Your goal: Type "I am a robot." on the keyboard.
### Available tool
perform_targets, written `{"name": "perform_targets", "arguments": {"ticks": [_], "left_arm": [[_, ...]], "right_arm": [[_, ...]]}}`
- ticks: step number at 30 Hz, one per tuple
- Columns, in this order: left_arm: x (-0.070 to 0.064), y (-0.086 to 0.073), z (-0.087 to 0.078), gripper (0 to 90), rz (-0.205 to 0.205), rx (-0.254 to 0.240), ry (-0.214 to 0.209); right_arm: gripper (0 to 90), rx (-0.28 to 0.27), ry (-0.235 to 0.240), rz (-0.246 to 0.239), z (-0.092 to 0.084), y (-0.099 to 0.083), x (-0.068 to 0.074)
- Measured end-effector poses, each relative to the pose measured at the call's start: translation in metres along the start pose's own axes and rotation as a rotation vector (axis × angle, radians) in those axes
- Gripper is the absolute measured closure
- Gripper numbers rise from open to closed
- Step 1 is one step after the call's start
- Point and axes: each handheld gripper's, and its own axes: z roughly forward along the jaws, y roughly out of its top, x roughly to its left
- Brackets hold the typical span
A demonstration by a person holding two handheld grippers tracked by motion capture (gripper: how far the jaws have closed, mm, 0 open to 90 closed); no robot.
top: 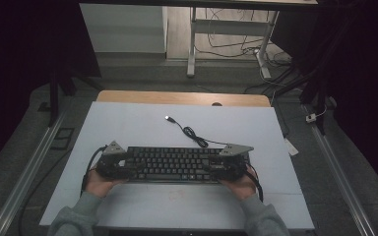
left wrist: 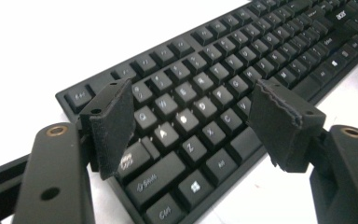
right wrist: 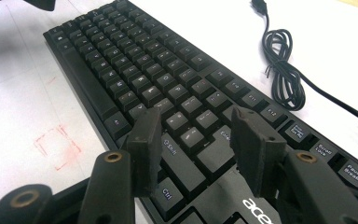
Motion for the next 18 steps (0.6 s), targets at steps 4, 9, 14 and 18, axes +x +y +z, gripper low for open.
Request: {"name": "perform_targets", "arguments": {"ticks": [4, 9, 14, 18], "left_arm": [[-0.005, 0.008, 0.006, 31.8, 0.009, -0.007, -0.01], [-0.009, 0.014, 0.013, 34.9, 0.034, -0.002, -0.022], [-0.01, 0.019, 0.02, 49.0, 0.06, -0.006, -0.038], [-0.012, 0.023, 0.029, 63.9, 0.084, 0.003, -0.046]], "right_arm": [[53.8, 0.004, -0.004, -0.004, 0.0, 0.001, 0.0], [53.8, 0.008, -0.005, 0.001, 0.001, 0.0, -0.001], [53.7, 0.007, -0.001, -0.001, 0.002, 0.0, -0.001], [53.5, 0.012, -0.004, 0.0, 0.003, -0.001, 0.0]]}}
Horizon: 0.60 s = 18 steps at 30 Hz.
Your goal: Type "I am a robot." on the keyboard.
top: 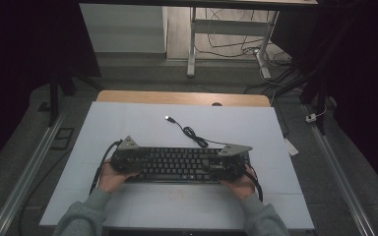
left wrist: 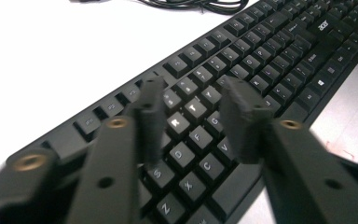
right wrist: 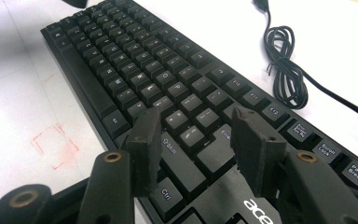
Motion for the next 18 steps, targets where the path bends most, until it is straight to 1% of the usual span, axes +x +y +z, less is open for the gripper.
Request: {"name": "perform_targets", "arguments": {"ticks": [2, 7, 12, 18], "left_arm": [[-0.001, 0.001, 0.005, 70.3, 0.013, 0.01, -0.001], [-0.002, 0.005, 0.014, 88.9, 0.031, 0.031, -0.006], [-0.004, 0.009, 0.026, 89.1, 0.051, 0.067, -0.009], [-0.003, 0.009, 0.035, 89.1, 0.035, 0.092, -0.002]], "right_arm": [[53.4, 0.002, 0.002, 0.0, 0.0, 0.0, 0.0], [53.4, 0.004, 0.003, -0.001, 0.001, 0.0, 0.0], [53.4, 0.016, 0.0, 0.002, 0.004, -0.001, -0.001], [53.3, 0.019, -0.001, 0.0, 0.004, -0.001, -0.001]]}}
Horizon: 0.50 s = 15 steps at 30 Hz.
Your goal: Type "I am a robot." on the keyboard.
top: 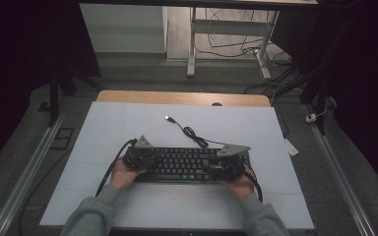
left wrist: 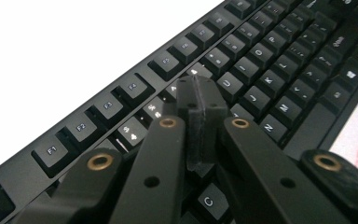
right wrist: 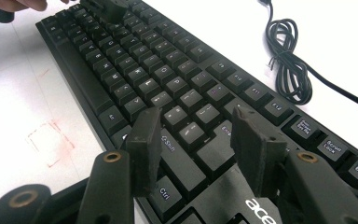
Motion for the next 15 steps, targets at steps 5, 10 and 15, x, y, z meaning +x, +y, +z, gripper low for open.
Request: {"name": "perform_targets", "arguments": {"ticks": [5, 10, 15], "left_arm": [[0.0008, -0.0006, 0.004, 89.0, -0.004, 0.013, 0.0], [-0.0008, -0.0007, 0.007, 89.0, 0.004, 0.023, 0.0], [-0.0027, -0.0009, 0.0093, 89.0, 0.013, 0.03, 0.011]], "right_arm": [[53.3, 0.001, -0.001, 0.001, 0.0, 0.0, -0.0002], [53.3, 0.003, -0.002, -0.001, -0.0003, 0.0001, -0.0005], [53.3, -0.003, -0.003, -0.003, -0.0006, 0.0003, -0.0004]]}}
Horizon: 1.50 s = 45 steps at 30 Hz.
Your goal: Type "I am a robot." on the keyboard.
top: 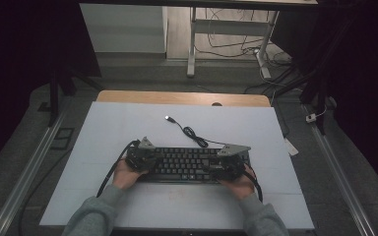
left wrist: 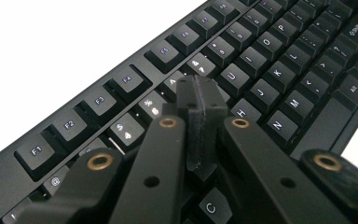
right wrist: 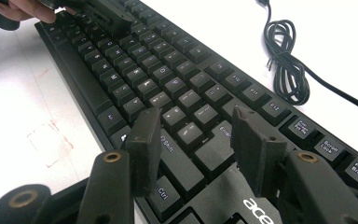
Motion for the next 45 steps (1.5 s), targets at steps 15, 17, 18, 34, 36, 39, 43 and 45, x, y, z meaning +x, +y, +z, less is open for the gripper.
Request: {"name": "perform_targets", "arguments": {"ticks": [15, 17, 18, 34, 36, 39, 43, 45], "left_arm": [[0.002, -0.002, -0.029, 75.8, -0.025, -0.095, 0.011], [0.002, -0.005, -0.037, 66.4, -0.046, -0.12, 0.011], [0.002, -0.007, -0.04, 61.4, -0.056, -0.127, 0.007], [0.01, -0.037, -0.073, 33.4, -0.109, -0.121, -0.001], [0.01, -0.042, -0.077, 33.1, -0.115, -0.12, 0.002], [0.012, -0.049, -0.082, 32.7, -0.126, -0.122, 0.01], [0.015, -0.057, -0.087, 32.4, -0.143, -0.123, 0.02], [0.016, -0.059, -0.088, 32.3, -0.146, -0.124, 0.016]], "right_arm": [[53.3, -0.012, -0.002, 0.005, -0.002, 0.0, -0.001], [53.3, -0.012, -0.002, 0.005, -0.002, 0.001, -0.001], [53.3, -0.014, -0.001, 0.005, -0.002, 0.001, -0.001], [53.0, -0.017, -0.001, 0.006, -0.004, 0.001, -0.002], [52.9, -0.018, -0.002, 0.009, -0.004, 0.001, -0.003], [52.7, -0.019, -0.001, 0.01, -0.004, 0.0, -0.003], [52.7, -0.016, -0.006, 0.005, -0.004, 0.001, -0.002], [52.7, -0.019, -0.003, 0.009, -0.004, 0.001, -0.002]]}}
